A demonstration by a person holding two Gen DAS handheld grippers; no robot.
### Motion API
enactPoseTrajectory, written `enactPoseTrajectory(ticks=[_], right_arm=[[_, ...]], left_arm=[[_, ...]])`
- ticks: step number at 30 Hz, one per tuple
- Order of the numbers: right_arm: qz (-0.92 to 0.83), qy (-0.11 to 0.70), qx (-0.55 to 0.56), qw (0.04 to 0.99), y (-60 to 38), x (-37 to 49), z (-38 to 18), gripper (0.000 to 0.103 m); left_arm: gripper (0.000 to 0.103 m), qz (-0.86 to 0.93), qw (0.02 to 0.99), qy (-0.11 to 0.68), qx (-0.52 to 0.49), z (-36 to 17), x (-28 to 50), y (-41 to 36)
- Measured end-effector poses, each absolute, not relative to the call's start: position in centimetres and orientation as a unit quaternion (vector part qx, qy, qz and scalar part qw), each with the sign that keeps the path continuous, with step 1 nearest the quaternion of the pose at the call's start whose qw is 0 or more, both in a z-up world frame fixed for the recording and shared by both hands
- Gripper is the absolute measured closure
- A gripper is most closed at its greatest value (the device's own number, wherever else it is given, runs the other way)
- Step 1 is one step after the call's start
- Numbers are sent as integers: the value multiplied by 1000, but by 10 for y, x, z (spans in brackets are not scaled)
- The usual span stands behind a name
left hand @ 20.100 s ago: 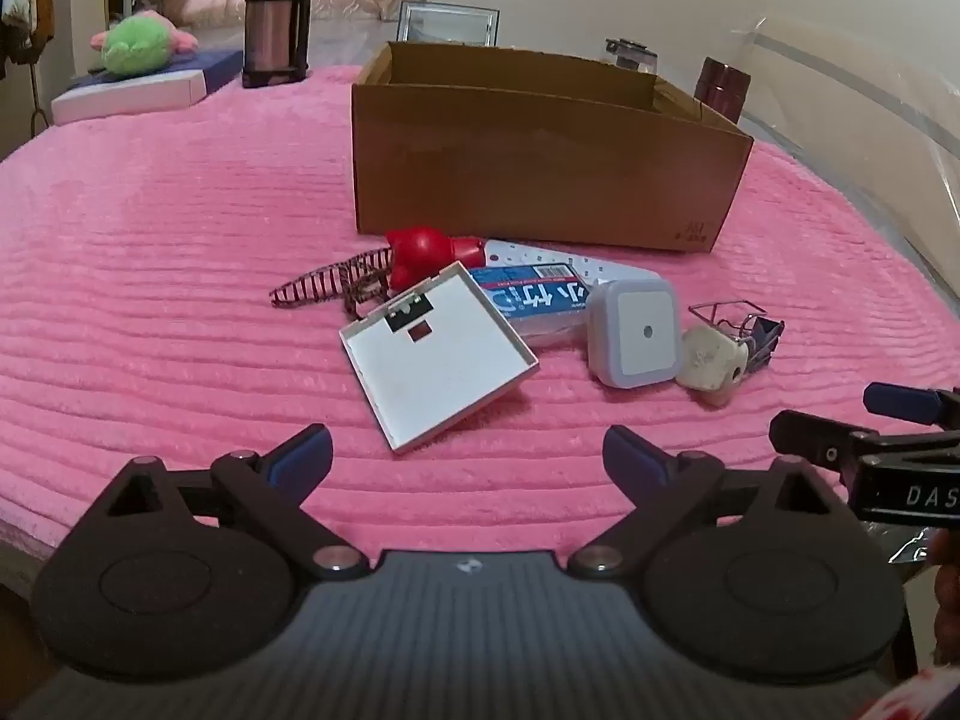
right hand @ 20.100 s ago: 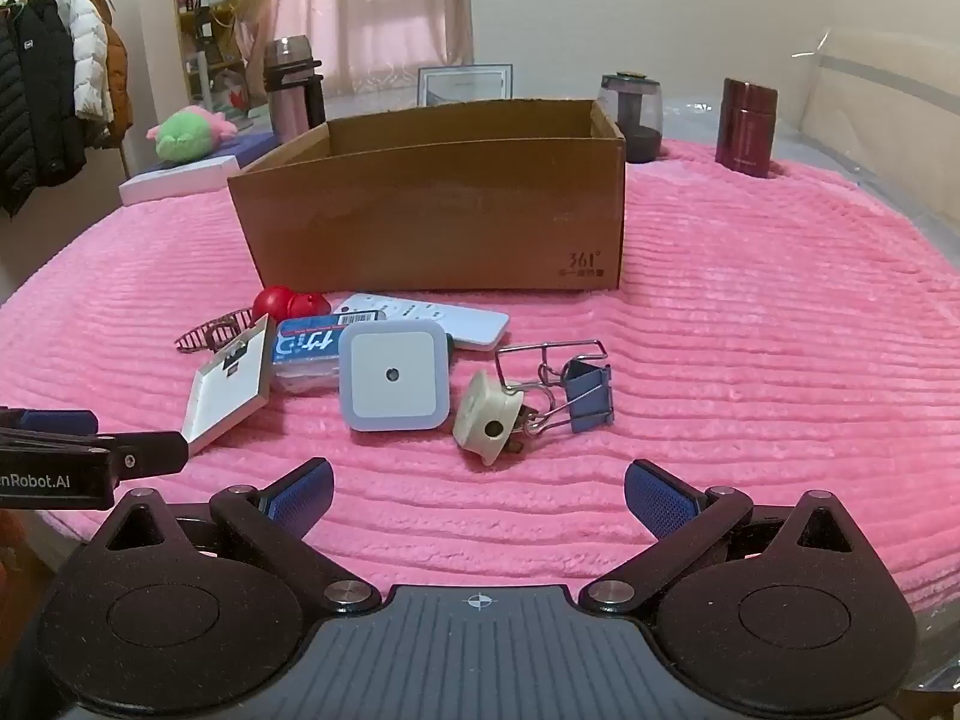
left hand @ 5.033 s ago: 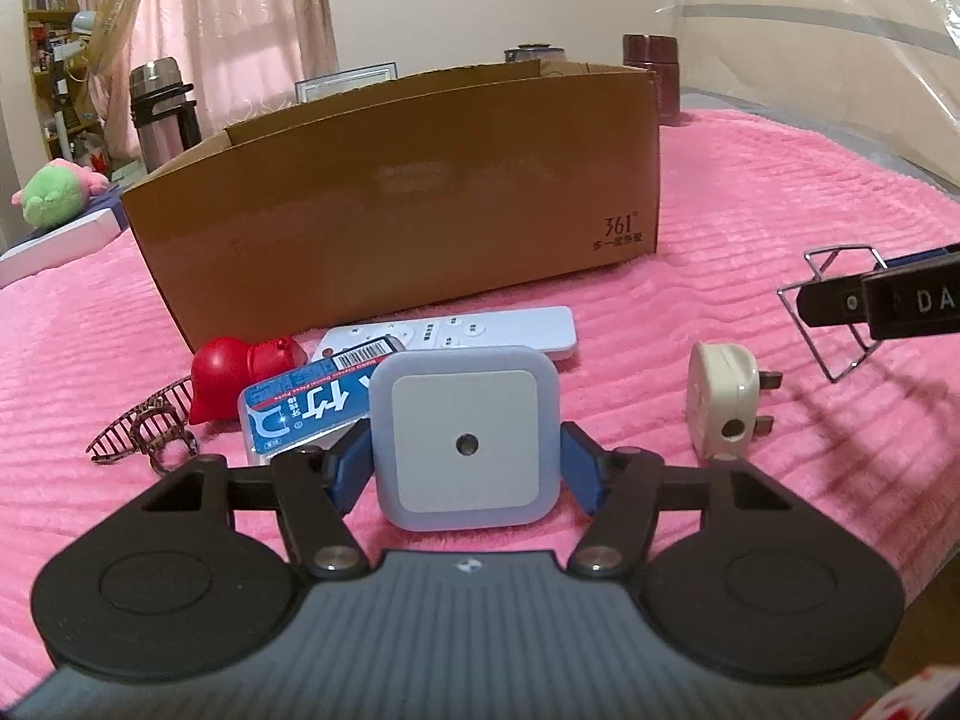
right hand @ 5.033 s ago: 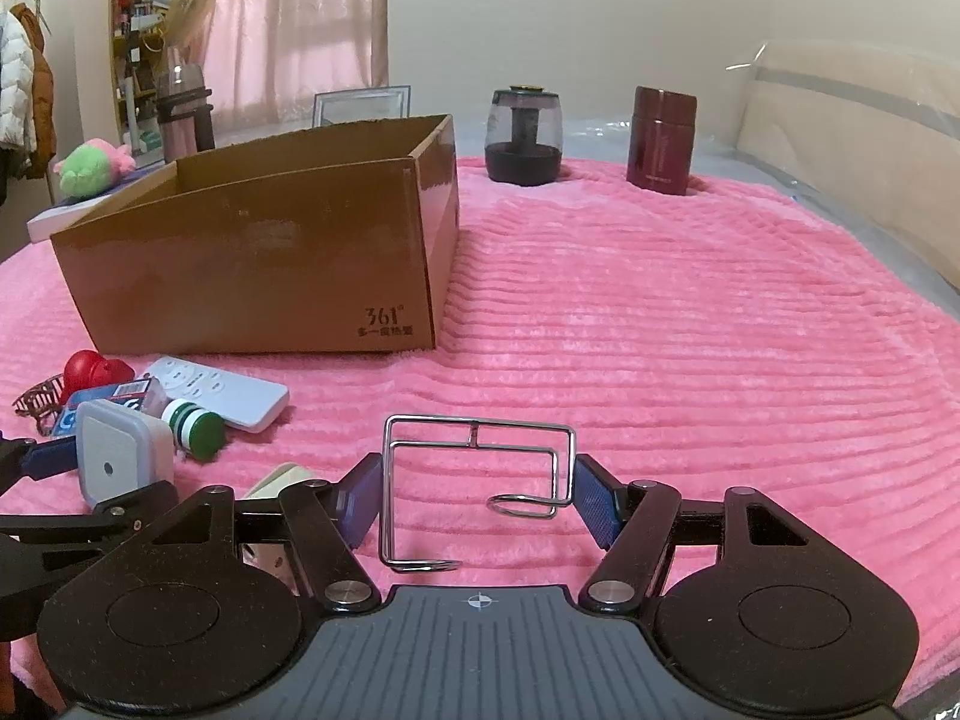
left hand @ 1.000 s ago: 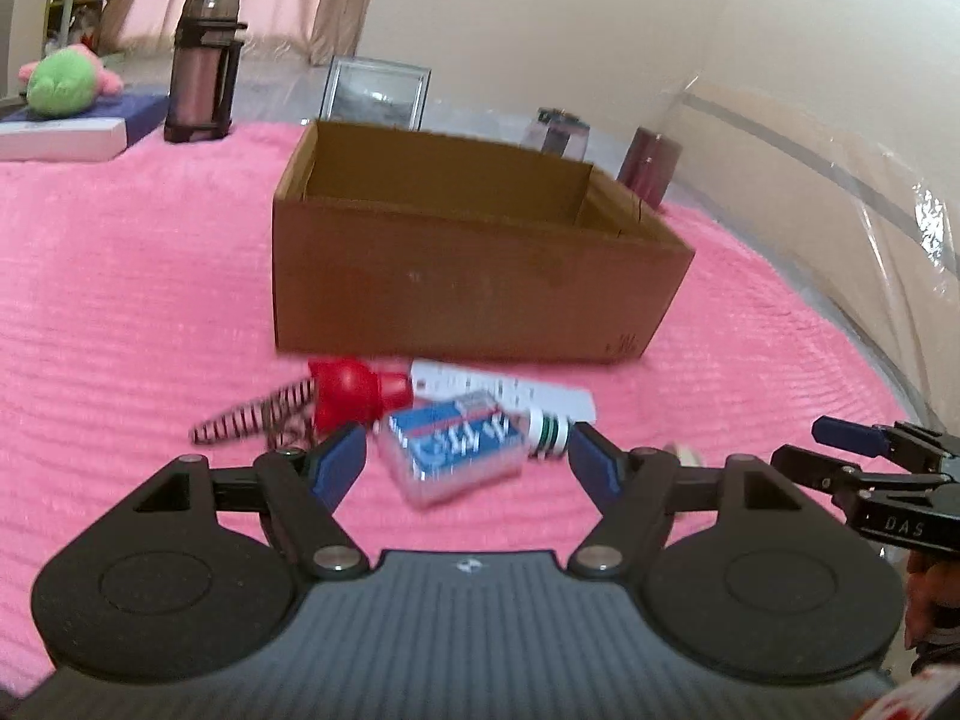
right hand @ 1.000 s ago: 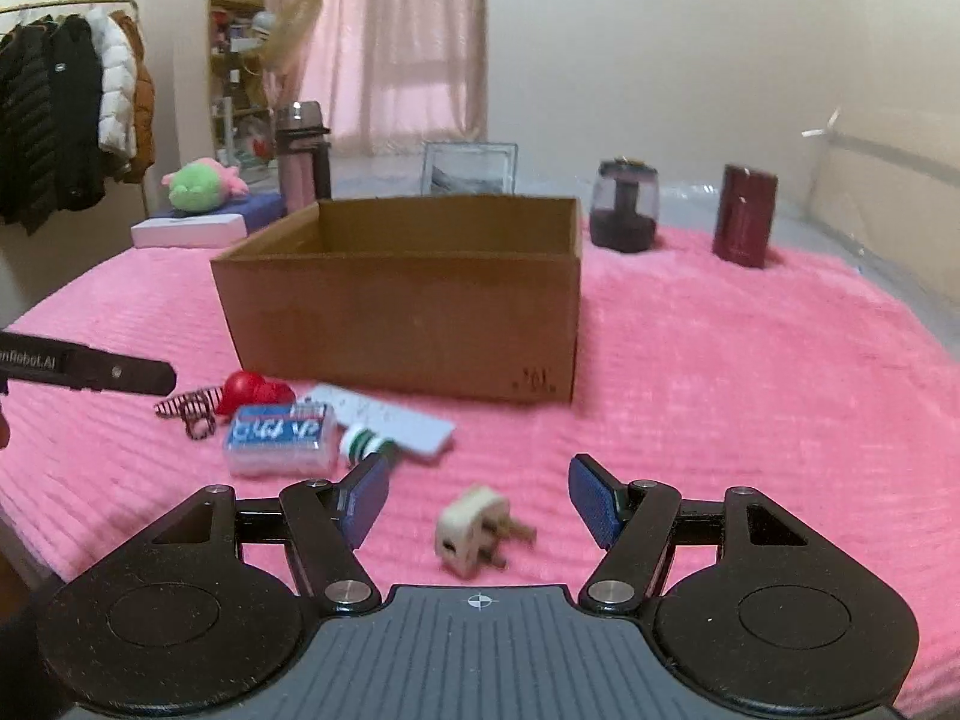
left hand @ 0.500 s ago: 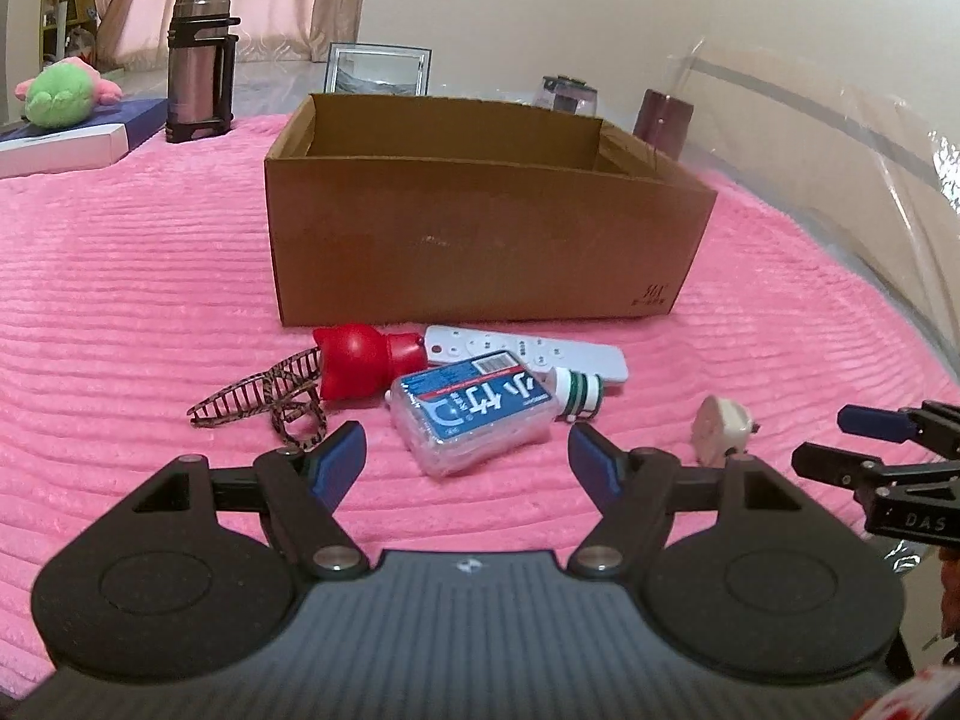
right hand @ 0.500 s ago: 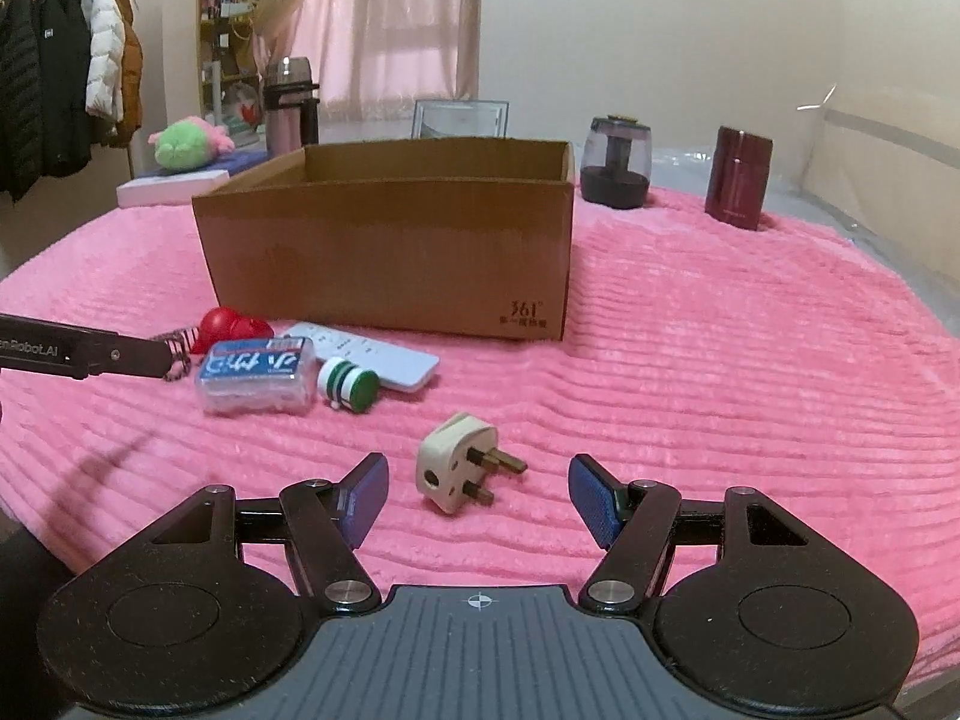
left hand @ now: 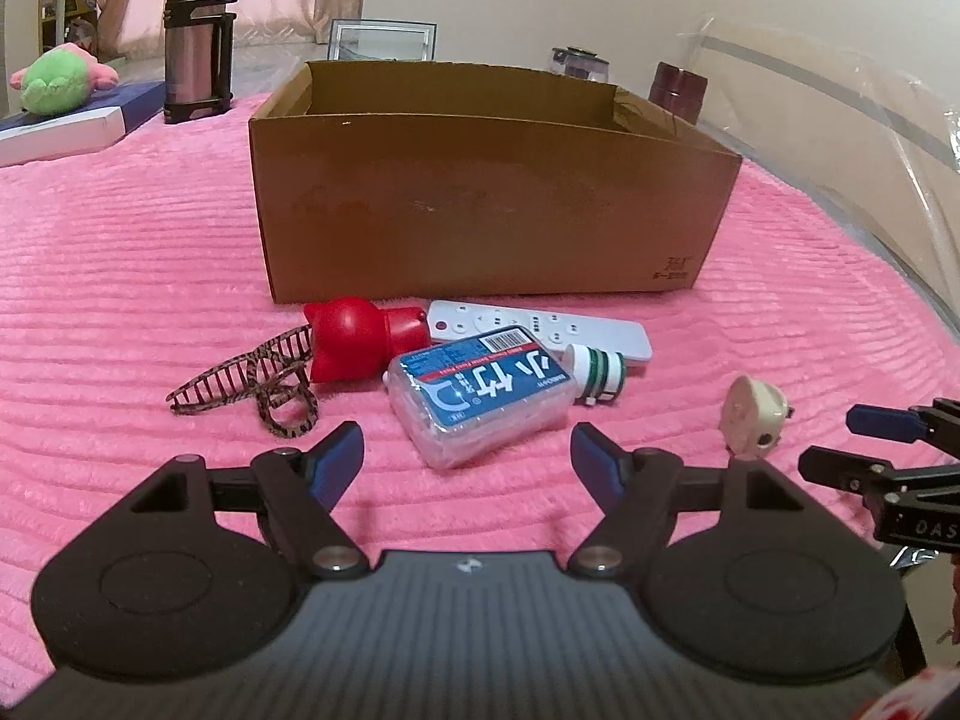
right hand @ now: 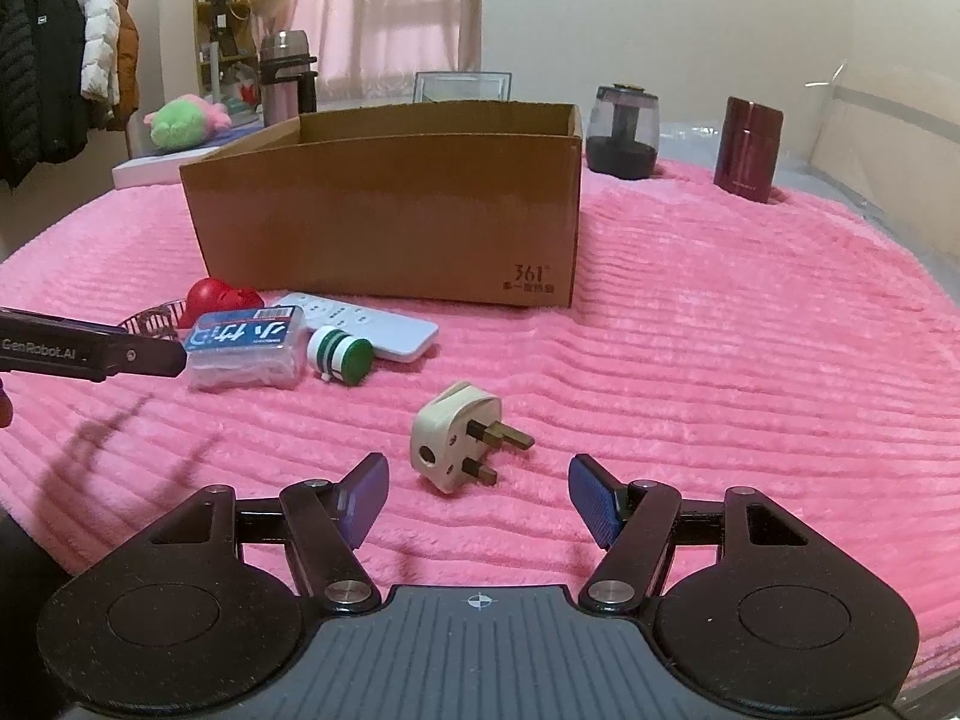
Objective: Organize rigid objects
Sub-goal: 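Close the left tool on the blue toothpick case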
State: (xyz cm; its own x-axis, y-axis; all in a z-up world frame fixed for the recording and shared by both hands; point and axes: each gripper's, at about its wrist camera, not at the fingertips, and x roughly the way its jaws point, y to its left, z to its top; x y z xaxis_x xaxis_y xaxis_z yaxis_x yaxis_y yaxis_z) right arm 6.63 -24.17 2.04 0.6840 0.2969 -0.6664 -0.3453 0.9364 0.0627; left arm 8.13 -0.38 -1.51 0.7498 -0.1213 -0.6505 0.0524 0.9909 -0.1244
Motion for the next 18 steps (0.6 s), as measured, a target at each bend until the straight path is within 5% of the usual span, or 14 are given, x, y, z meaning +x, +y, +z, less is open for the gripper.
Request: enactPoseTrajectory(ticks=[18], right_arm=[[167, 366, -21, 915, -248, 85, 4, 40]], left_arm=[[6, 21, 935, 351, -54, -43, 129, -42]])
